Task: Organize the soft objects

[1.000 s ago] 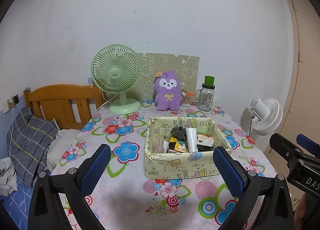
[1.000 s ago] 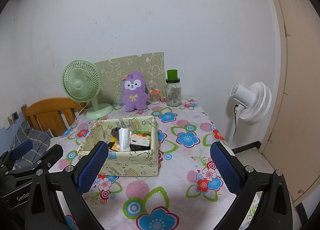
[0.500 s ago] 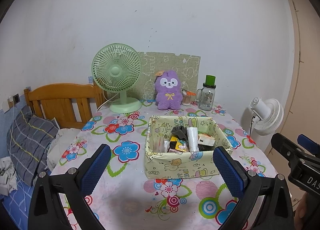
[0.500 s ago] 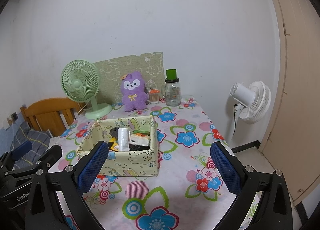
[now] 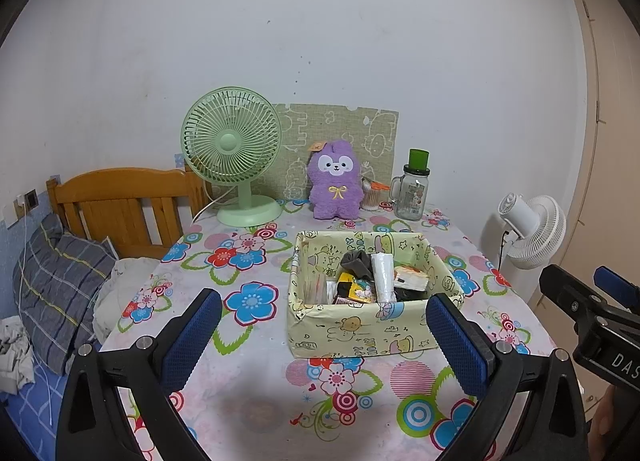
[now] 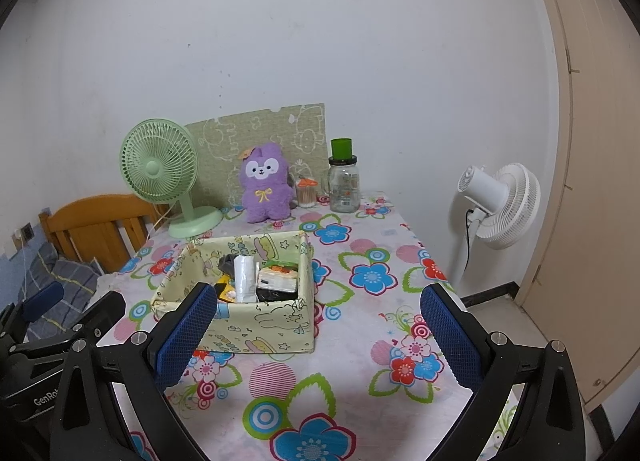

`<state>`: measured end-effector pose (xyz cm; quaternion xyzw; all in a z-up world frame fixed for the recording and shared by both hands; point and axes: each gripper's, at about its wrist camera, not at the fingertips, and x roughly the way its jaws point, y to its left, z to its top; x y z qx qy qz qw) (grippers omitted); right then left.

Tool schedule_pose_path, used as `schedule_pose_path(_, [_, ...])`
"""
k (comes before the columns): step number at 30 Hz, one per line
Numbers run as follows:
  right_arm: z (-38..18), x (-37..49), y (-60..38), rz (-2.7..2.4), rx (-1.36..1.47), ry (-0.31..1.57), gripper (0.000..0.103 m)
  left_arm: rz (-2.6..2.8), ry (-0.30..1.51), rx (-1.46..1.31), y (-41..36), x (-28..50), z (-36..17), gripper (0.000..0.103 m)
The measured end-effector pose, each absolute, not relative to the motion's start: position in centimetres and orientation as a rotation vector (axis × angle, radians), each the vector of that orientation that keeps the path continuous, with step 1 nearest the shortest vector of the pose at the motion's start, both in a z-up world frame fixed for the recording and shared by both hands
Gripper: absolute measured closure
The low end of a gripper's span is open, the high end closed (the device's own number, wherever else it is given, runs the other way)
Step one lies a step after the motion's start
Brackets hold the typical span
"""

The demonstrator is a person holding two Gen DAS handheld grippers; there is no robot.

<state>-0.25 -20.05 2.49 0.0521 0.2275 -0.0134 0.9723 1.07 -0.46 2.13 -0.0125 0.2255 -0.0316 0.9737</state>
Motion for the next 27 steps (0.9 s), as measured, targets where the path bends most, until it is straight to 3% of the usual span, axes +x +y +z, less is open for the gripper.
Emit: schedule_pose_path(27, [2.48,-0.14,-20.18,-0.037,0.097,0.465,0.000,-0.066,0.447,-0.017,-0.42,0.90,2.02,0.000])
